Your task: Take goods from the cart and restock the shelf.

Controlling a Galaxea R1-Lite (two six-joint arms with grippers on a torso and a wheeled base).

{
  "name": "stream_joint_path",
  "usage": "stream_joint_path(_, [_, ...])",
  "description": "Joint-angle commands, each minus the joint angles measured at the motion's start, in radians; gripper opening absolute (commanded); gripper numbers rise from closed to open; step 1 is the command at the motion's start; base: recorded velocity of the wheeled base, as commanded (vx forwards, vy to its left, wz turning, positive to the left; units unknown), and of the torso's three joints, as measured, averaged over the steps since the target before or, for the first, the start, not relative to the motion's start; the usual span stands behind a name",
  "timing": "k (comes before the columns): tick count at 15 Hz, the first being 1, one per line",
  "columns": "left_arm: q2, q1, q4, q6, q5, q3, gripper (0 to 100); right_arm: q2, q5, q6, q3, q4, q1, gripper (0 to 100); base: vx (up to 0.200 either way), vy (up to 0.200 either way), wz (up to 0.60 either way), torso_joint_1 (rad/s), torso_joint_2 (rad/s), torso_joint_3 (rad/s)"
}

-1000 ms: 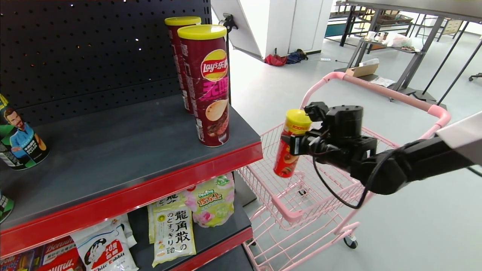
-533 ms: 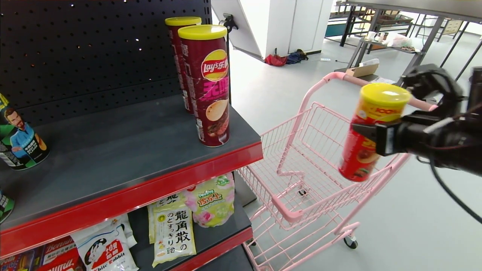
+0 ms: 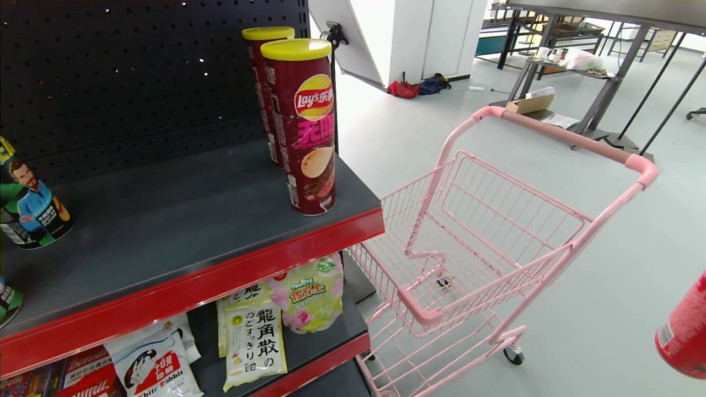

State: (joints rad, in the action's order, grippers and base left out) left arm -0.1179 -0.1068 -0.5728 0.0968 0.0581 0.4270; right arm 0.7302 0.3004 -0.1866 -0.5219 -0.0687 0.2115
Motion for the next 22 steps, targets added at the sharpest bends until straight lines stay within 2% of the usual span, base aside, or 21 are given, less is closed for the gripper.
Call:
stream_joint_path(1, [0.024, -0.005, 0.005, 0.008, 0.006, -0.013, 100, -0.081, 0.0, -0.001, 0.033, 0.004, -0.017, 0, 0.0, 0.0, 0.0, 0.076, -0.19, -0.129])
stream_joint_path(3, [0.026, -0.005, 0.024, 0.029, 0.023, -0.024, 100, -0.084, 0.0, -0.001, 0.04, 0.004, -0.017, 0, 0.0, 0.0, 0.0, 0.132, -0.4, -0.259])
stream_joint_path(7, [0.026, -0.005, 0.039, 0.034, 0.023, -0.037, 100, -0.084, -0.001, -0.001, 0.046, 0.003, -0.015, 0, 0.0, 0.0, 0.0, 0.206, -0.55, -0.353])
stream_joint_path(11, [0.026, -0.005, 0.039, 0.073, 0.025, -0.047, 100, -0.084, -0.02, -0.001, 0.071, 0.009, -0.015, 0, 0.0, 0.0, 0.0, 0.203, -0.51, -0.314])
stream_joint_path(22, [0.026, -0.005, 0.054, 0.075, 0.025, -0.08, 100, -0.077, -0.018, -0.002, 0.102, 0.012, -0.015, 0, 0.0, 0.0, 0.0, 0.147, -0.35, -0.205])
